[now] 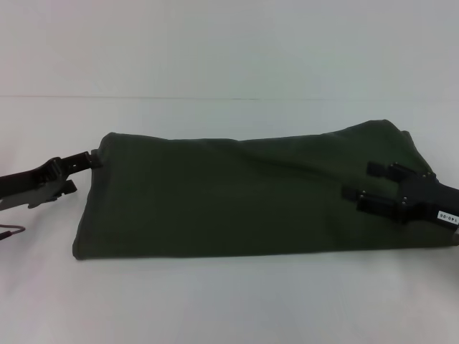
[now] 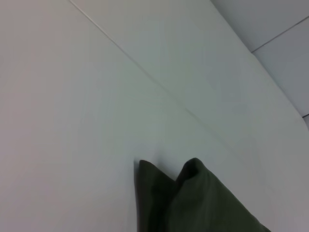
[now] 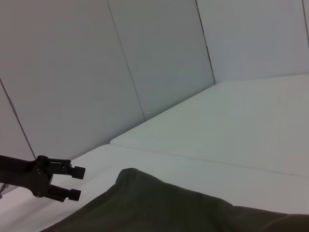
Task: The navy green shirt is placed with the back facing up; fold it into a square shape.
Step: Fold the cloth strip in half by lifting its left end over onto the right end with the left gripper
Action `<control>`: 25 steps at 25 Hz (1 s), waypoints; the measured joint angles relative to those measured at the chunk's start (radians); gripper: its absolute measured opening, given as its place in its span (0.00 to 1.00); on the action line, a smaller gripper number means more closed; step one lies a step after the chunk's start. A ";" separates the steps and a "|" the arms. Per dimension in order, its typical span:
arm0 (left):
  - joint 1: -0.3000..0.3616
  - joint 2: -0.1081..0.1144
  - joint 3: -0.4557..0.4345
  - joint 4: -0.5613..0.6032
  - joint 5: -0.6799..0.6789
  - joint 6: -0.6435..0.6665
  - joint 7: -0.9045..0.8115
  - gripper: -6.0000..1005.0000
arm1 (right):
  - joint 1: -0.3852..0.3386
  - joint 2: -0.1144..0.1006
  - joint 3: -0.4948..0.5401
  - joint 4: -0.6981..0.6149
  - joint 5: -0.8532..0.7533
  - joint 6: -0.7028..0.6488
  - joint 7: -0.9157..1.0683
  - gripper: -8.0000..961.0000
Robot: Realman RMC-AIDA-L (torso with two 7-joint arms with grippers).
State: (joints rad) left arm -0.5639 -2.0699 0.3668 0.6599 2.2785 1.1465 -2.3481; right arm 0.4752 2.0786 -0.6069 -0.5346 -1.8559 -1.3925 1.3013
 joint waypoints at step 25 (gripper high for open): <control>0.008 -0.013 0.027 -0.044 -0.001 -0.100 0.040 0.89 | 0.010 0.006 -0.002 0.007 0.000 0.039 -0.004 0.95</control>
State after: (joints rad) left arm -0.5563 -2.0829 0.3943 0.6164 2.2777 1.0468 -2.3079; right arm 0.4847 2.0848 -0.6090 -0.5277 -1.8560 -1.3538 1.2977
